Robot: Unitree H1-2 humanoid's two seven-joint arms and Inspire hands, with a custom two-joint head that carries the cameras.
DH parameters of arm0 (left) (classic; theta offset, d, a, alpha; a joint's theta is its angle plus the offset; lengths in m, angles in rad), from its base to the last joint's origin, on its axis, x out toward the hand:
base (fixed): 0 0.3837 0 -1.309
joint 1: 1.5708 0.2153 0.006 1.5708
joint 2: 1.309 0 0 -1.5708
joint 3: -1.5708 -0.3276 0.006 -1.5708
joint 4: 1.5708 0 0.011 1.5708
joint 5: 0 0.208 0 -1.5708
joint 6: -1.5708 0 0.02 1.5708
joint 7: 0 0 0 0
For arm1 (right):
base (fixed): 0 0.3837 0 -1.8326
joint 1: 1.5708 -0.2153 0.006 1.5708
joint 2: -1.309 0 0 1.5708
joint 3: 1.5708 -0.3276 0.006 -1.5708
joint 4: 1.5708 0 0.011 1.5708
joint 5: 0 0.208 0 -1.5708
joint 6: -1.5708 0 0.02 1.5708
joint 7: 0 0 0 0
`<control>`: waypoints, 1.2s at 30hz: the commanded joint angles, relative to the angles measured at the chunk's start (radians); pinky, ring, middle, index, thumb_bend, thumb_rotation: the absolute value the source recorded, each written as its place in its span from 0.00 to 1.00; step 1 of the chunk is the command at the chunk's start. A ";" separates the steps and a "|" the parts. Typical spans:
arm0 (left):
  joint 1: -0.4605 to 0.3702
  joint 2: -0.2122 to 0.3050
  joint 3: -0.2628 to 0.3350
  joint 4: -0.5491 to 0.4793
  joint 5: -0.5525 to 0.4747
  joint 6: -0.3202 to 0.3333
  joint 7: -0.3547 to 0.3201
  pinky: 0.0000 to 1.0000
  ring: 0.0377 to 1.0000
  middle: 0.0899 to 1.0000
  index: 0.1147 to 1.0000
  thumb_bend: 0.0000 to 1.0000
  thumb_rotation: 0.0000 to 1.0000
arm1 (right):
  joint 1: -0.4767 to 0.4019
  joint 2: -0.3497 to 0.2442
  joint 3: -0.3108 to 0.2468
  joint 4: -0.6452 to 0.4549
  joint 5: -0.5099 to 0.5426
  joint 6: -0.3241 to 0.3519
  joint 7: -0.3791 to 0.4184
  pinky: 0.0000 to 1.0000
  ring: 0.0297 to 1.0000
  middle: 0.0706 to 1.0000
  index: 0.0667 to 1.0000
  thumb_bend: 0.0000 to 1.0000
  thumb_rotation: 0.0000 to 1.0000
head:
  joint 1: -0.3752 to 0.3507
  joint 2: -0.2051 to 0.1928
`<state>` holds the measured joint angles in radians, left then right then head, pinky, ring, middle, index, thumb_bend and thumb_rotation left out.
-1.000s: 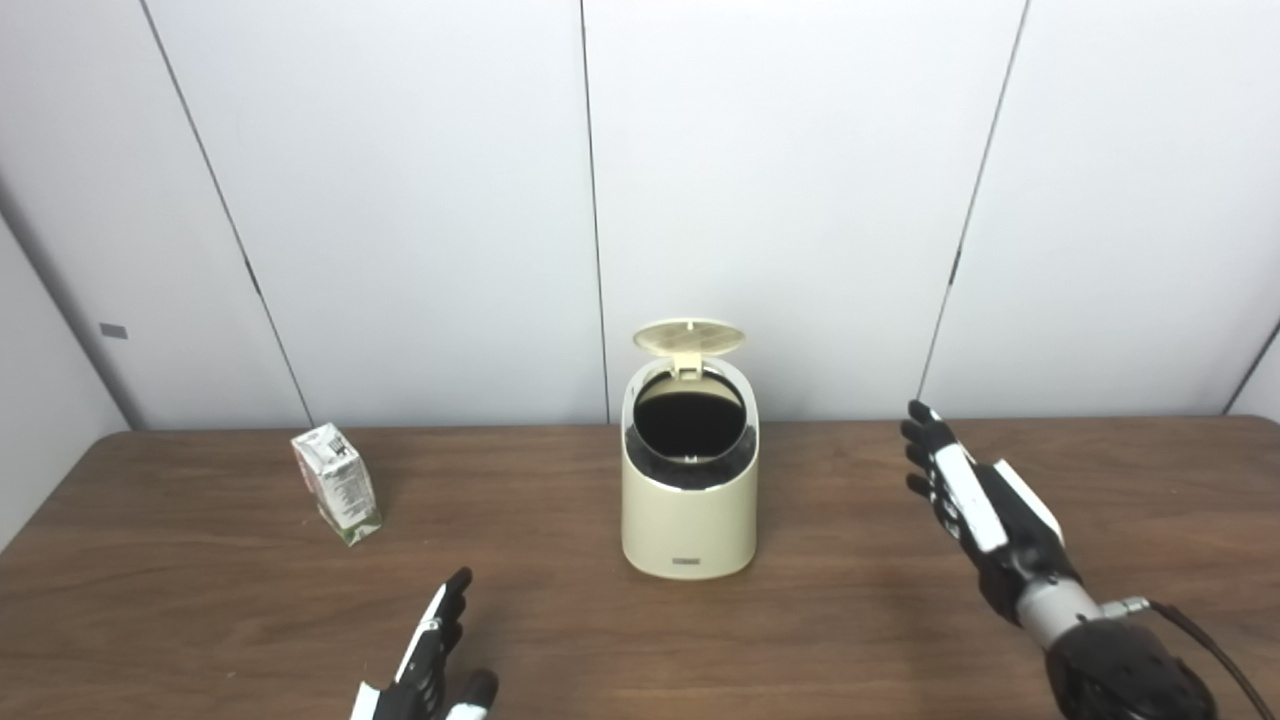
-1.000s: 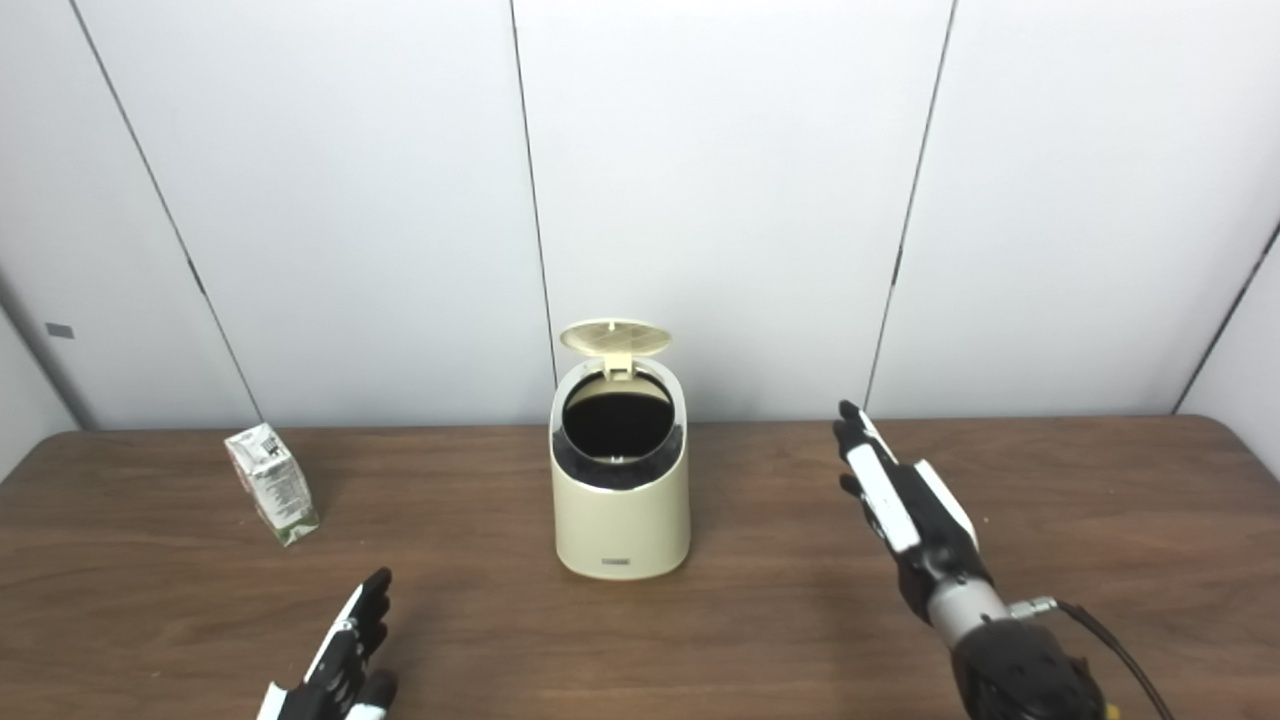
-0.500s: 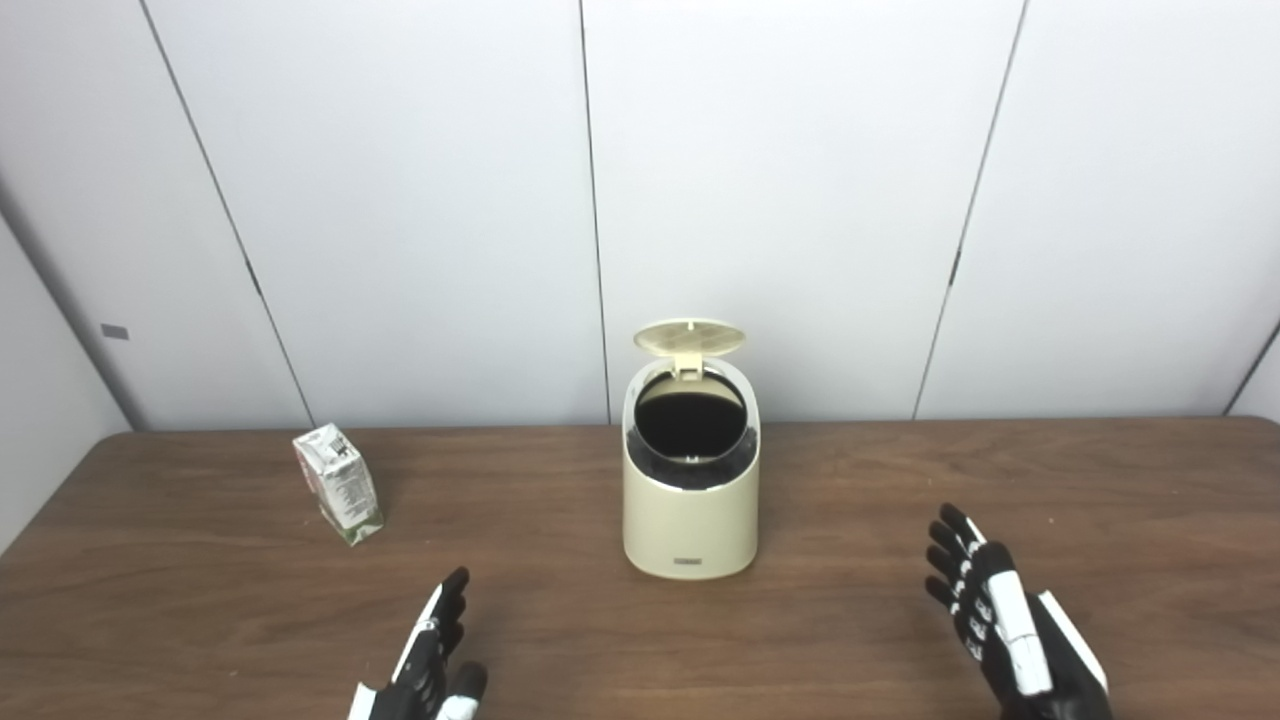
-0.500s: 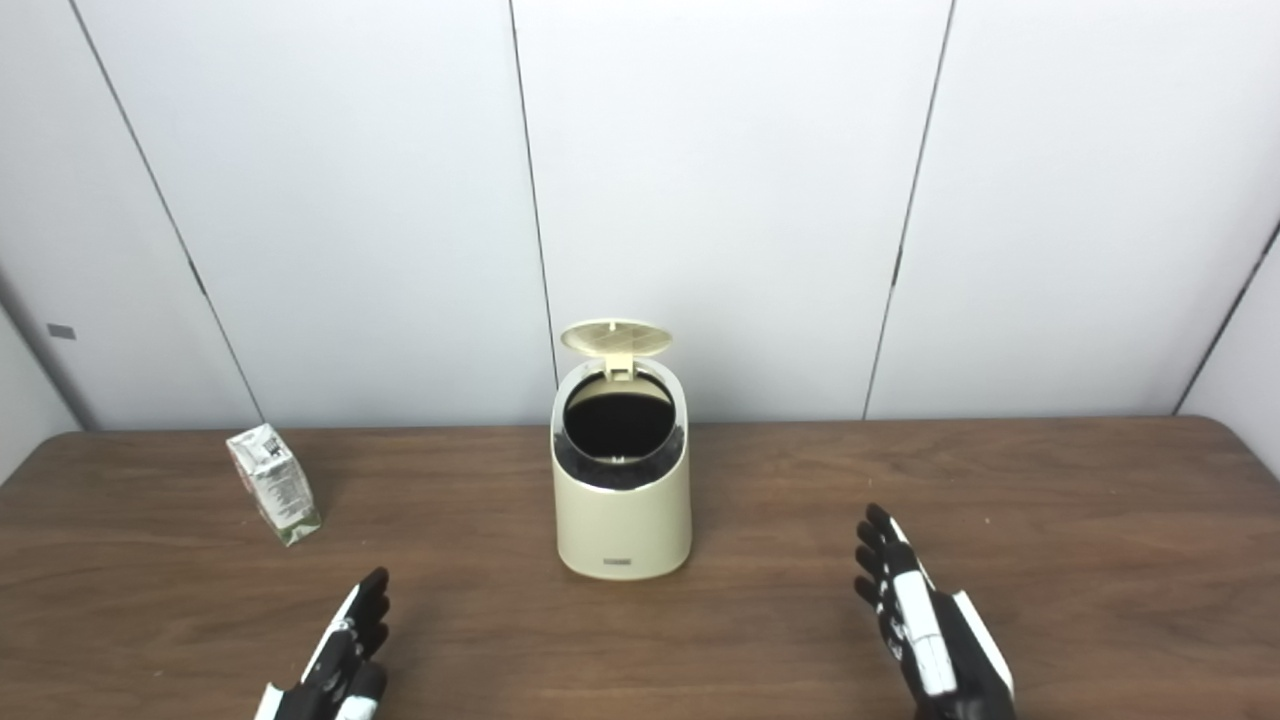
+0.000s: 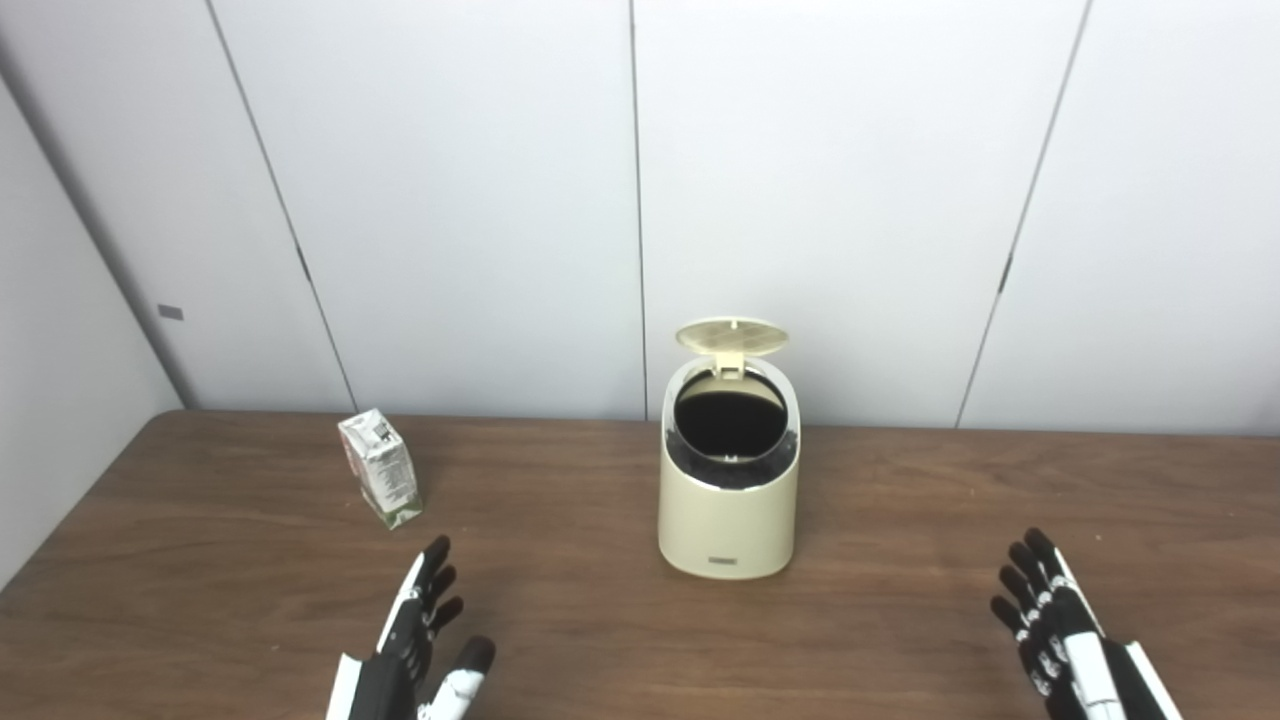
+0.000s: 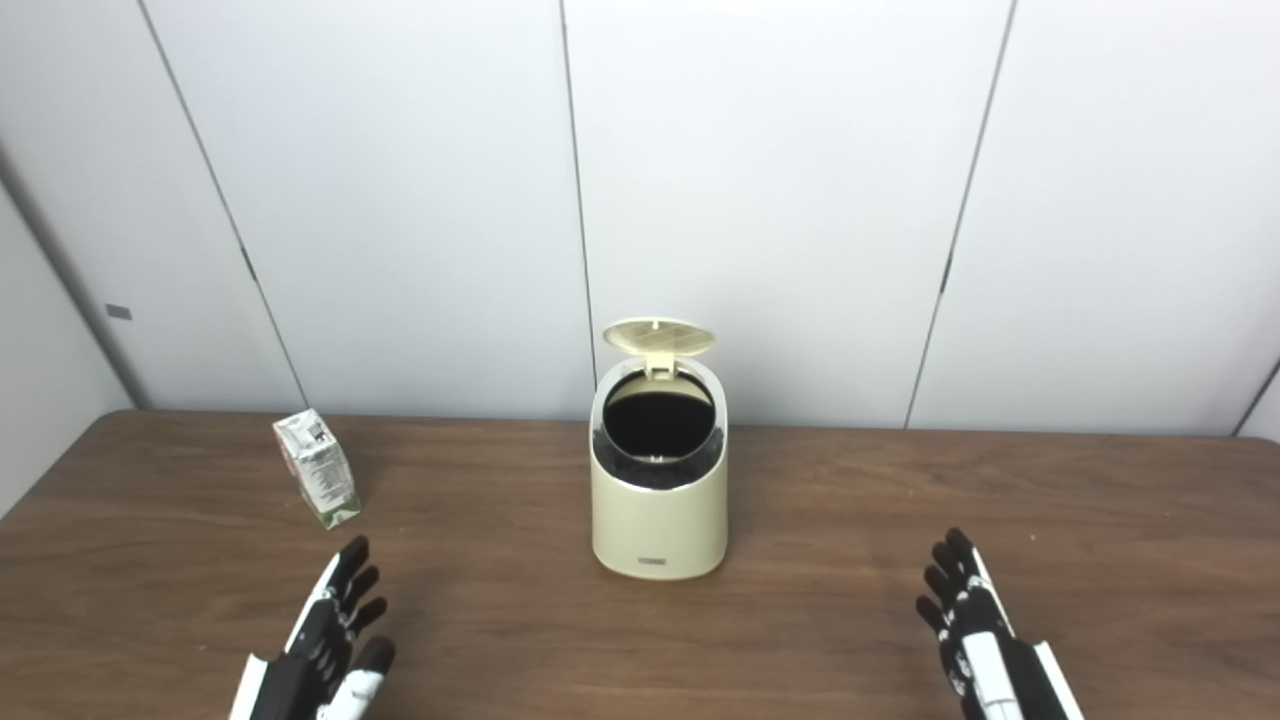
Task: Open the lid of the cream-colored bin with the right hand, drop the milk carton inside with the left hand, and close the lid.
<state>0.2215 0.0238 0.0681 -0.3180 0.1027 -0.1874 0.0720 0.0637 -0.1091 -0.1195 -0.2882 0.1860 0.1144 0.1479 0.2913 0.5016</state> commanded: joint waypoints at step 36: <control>-0.448 0.217 0.180 0.176 0.263 0.294 0.127 0.95 1.00 1.00 1.00 0.89 0.29 | 0.005 -0.053 0.022 -0.042 0.015 -0.003 0.005 0.74 0.84 0.86 0.91 0.89 0.78 | 0.155 0.015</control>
<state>-0.1851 0.2081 0.2513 -0.1382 0.3640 0.1053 0.2043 0.0824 -0.1512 -0.0896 -0.3055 0.1918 0.1464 0.1493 0.4479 0.5154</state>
